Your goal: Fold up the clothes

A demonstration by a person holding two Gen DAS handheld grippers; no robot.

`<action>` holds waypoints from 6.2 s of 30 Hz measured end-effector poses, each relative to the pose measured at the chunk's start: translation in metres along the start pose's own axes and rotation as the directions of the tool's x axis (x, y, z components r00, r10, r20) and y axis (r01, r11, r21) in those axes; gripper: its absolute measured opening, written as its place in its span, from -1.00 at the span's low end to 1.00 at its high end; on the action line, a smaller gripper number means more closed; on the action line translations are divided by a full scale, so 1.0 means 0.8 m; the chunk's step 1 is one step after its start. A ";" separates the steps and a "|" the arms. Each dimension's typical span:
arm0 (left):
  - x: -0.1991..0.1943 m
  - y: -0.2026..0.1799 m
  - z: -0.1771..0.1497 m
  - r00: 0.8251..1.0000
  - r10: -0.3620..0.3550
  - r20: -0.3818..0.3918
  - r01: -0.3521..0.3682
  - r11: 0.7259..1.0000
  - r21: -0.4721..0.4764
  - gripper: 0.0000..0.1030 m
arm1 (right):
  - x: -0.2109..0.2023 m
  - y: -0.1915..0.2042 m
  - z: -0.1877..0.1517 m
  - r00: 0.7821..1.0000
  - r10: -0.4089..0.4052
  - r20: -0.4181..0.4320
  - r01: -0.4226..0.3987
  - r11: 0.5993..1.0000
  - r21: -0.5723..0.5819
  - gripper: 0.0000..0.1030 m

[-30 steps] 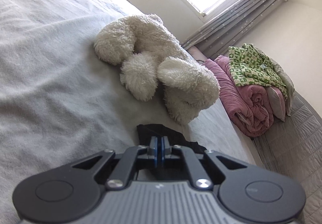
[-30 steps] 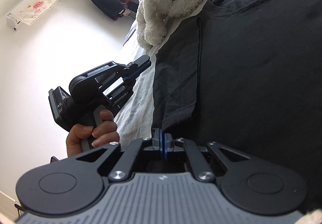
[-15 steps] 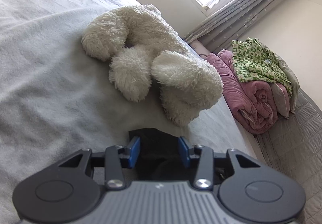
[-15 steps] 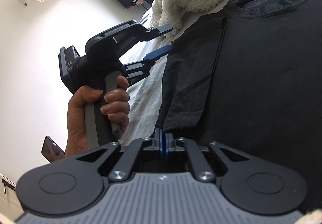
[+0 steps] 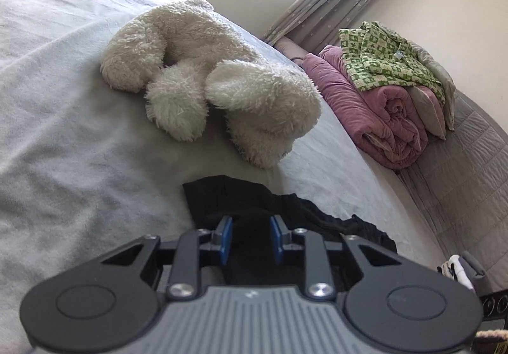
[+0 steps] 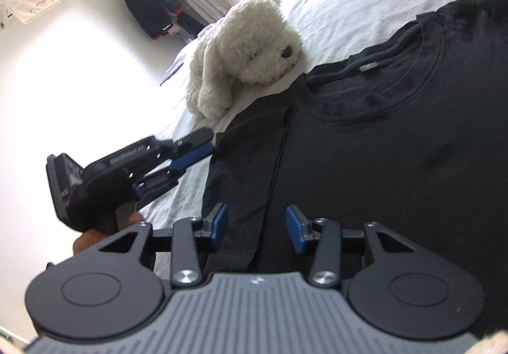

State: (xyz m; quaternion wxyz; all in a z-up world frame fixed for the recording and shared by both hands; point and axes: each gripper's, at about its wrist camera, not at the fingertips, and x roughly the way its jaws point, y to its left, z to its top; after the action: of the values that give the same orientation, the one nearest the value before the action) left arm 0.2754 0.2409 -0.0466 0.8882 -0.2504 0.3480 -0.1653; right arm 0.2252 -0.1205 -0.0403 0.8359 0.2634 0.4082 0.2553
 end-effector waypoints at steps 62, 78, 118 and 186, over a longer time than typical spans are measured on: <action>0.001 -0.025 -0.020 0.984 0.113 -0.134 -0.076 0.964 0.253 -0.90 | 0.087 -0.022 0.052 0.996 0.040 0.078 -0.029 0.990 -0.139 -0.70; 0.010 0.002 -0.013 0.992 0.015 -0.128 -0.008 0.998 0.056 -0.87 | 0.041 0.076 -0.039 0.993 0.016 -0.116 -0.058 0.929 -0.365 -0.06; -0.005 -0.019 -0.016 0.972 -0.181 -0.150 0.201 0.970 0.133 -0.86 | 0.043 0.093 -0.072 0.988 0.155 -0.021 -0.154 0.941 -0.302 -0.22; -0.126 -0.065 -0.162 0.961 0.263 -0.091 -0.238 0.946 0.219 -0.26 | 0.037 -0.002 -0.055 0.982 0.000 0.188 0.018 0.995 -0.097 -0.15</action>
State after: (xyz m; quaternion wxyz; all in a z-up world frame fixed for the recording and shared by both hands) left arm 0.1074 0.2027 -0.0452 0.9008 -0.1007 0.4103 -0.1007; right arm 0.2054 -0.0923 -0.0807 0.8838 0.2432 0.3156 0.2451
